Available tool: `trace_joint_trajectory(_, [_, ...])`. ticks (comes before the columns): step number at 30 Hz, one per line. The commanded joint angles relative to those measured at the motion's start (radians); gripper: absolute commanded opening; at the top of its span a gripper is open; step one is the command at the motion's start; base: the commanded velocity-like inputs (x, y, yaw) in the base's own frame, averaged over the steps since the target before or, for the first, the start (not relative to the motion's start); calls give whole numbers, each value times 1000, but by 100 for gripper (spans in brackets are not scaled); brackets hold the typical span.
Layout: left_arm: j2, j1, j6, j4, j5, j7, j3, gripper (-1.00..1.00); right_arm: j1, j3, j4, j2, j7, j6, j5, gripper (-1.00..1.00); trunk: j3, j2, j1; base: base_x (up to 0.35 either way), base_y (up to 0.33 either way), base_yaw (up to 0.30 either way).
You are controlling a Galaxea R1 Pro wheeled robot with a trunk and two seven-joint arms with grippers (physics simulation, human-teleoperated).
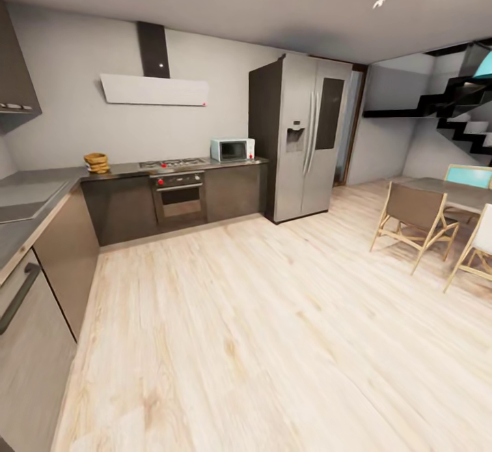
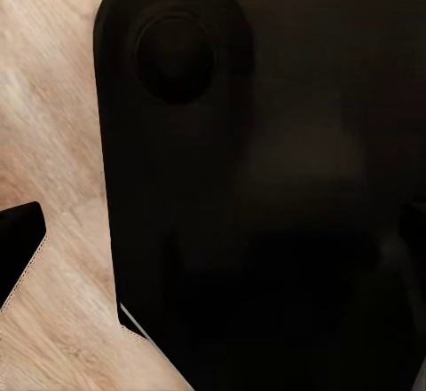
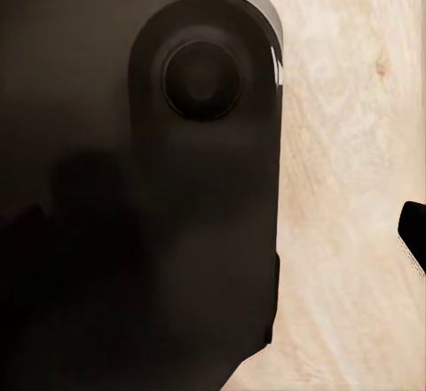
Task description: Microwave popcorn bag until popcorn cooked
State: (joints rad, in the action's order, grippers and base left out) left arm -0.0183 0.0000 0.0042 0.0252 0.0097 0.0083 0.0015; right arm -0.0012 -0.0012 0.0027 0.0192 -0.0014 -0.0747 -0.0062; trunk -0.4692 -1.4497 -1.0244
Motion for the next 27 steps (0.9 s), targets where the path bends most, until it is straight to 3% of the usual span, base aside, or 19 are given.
trace_joint_trajectory(1, [0,0,0,1,1,1,0,100,0,0,0,0,0,-4,-1,100,-1,0,-1,322,0,0])
trace_joint_trajectory(27, [0,0,-1,1,1,1,0,100,0,2,0,1,0,-5,-2,100,-1,0,-1,323,0,0])
